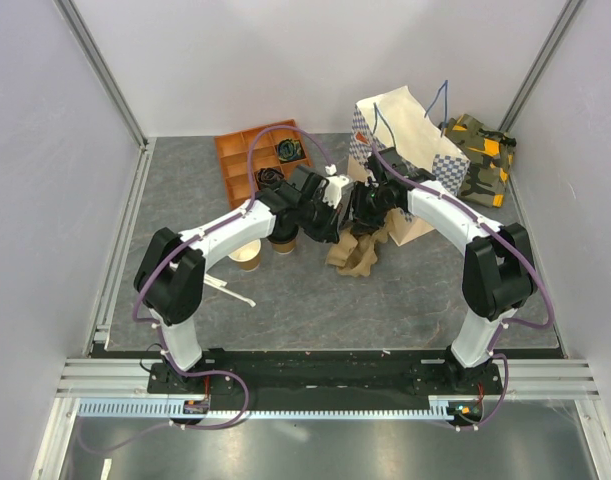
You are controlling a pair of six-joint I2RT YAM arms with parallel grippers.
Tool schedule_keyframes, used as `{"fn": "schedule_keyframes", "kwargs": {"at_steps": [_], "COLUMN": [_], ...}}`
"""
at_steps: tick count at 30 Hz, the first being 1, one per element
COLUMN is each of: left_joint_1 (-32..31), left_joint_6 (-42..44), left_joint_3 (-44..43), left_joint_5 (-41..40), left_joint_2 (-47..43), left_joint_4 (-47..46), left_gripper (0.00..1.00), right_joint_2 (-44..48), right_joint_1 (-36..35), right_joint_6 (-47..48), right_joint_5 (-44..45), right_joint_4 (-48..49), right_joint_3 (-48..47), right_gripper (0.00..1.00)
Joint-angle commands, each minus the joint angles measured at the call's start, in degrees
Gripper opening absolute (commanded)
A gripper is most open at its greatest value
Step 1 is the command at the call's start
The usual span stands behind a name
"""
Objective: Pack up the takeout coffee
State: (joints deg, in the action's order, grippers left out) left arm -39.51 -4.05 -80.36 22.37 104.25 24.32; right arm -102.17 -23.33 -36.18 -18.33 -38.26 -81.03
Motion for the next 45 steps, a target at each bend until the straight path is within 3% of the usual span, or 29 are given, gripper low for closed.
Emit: {"fn": "schedule_keyframes", "kwargs": {"at_steps": [1,9,13,19,26,31,35,39,41,42,45], "left_joint_1": [0.1,0.7,0.7,0.7,0.9,2.3,4.8,7.2,8.6,9.2,11.6], "left_joint_6": [-1.1,-0.1,0.7,1.2,2.5,3.1,2.7,2.4,2.4,2.5,2.6], "left_joint_3": [-1.1,-1.6,-2.4,-1.6,-1.0,-0.3,1.0,0.9,0.7,0.4,-0.1], "left_joint_5": [-1.2,-1.5,-1.1,-1.1,-3.0,-4.2,-3.0,-0.4,0.0,0.3,0.5], "left_joint_2": [-0.5,-2.8,-5.2,-9.2,-15.3,-18.8,-22.1,-25.5,-27.1,-28.6,-31.4], "left_joint_4": [-1.7,-1.6,0.7,3.2,6.2,8.7,10.0,10.9,11.5,11.9,12.9], "left_gripper": [0.02,0.02,0.02,0.02,0.02,0.02,0.02,0.02,0.02,0.02,0.02], "right_joint_2": [1.3,2.5,2.7,5.3,8.7,11.6,13.0,15.0,15.5,15.9,16.8], "right_joint_1": [0.7,0.9,1.2,1.3,1.3,1.2,2.3,2.7,2.5,2.1,-1.3], "right_joint_6": [2.1,3.7,7.3,17.9,21.1,26.7,39.2,69.0,82.3,96.2,113.4], "right_joint_5": [-2.2,-7.3,-7.8,-13.0,-15.5,-20.1,-27.0,-32.7,-32.4,-31.3,-21.4], "right_joint_4": [-1.0,1.1,-1.0,-3.2,-2.6,-1.7,-8.3,-21.2,-30.2,-33.4,-39.1], "right_joint_3": [-2.1,-3.2,-4.8,-7.7,-11.1,-12.7,-16.3,-19.2,-19.2,-18.9,-13.6], "right_gripper": [0.48,0.51,0.68,0.71,0.74,0.88,0.94,0.95,0.95,0.95,0.94]}}
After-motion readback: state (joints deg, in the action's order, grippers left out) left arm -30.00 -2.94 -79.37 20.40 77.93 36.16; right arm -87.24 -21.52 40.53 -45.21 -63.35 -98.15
